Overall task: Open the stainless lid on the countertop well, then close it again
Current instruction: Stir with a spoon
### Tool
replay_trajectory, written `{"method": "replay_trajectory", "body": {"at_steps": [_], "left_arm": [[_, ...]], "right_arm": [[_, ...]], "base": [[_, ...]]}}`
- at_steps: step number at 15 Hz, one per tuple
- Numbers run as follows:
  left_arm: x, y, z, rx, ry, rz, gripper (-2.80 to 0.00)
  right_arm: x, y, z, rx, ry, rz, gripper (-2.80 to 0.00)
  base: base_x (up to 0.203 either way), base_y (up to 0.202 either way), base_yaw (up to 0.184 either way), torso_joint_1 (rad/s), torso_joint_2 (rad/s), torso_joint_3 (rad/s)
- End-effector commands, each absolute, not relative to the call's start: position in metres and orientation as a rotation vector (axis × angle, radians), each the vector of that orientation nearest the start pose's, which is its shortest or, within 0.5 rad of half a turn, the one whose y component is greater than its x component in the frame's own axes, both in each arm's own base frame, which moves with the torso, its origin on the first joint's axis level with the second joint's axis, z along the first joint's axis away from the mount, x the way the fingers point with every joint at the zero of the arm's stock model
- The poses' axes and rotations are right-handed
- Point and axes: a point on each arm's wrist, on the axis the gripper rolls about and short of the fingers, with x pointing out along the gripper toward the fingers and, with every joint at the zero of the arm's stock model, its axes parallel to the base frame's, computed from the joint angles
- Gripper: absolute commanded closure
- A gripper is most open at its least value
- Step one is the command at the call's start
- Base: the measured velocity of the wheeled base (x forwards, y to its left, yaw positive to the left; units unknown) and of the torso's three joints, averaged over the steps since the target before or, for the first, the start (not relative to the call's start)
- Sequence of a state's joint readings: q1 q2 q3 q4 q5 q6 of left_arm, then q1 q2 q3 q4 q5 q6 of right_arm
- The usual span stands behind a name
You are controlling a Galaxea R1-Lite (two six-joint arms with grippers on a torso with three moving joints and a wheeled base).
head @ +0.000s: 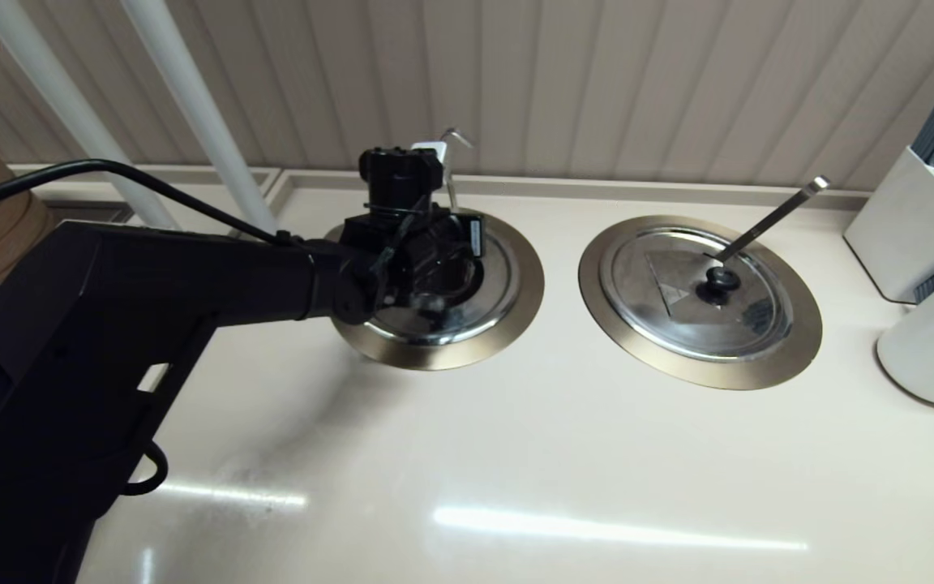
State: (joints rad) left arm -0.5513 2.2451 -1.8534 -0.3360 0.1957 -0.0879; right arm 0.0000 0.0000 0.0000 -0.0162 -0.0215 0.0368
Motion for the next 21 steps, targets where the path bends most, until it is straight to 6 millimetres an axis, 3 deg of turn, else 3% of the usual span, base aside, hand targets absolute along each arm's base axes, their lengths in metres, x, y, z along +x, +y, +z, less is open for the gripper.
{"method": "replay_trajectory", "body": {"at_steps": [1,5,14,21], "left_arm": [[0.419,-0.251,0.225,-0.073,0.017,-0.325,0.00],[0.423,-0.249,0.224,0.055,-0.065,-0.226,0.00],[0.406,-0.230,0.240,0.225,-0.065,-0.196,0.00],[0.393,-0.228,0.237,0.215,0.091,-0.264,0.00]], "right_arm": [[-0.022,0.000,0.076,0.037,-0.013,-0.021,0.00],[-0.022,0.000,0.076,0.037,-0.013,-0.021,0.00],[-0.022,0.000,0.076,0.036,-0.013,-0.021,0.00],[-0.022,0.000,0.076,0.037,-0.013,-0.021,0.00]], "base": [[0.000,0.000,0.000,0.000,0.00,0.000],[0.000,0.000,0.000,0.000,0.00,0.000],[0.000,0.000,0.000,0.000,0.00,0.000],[0.000,0.000,0.000,0.000,0.00,0.000]]}}
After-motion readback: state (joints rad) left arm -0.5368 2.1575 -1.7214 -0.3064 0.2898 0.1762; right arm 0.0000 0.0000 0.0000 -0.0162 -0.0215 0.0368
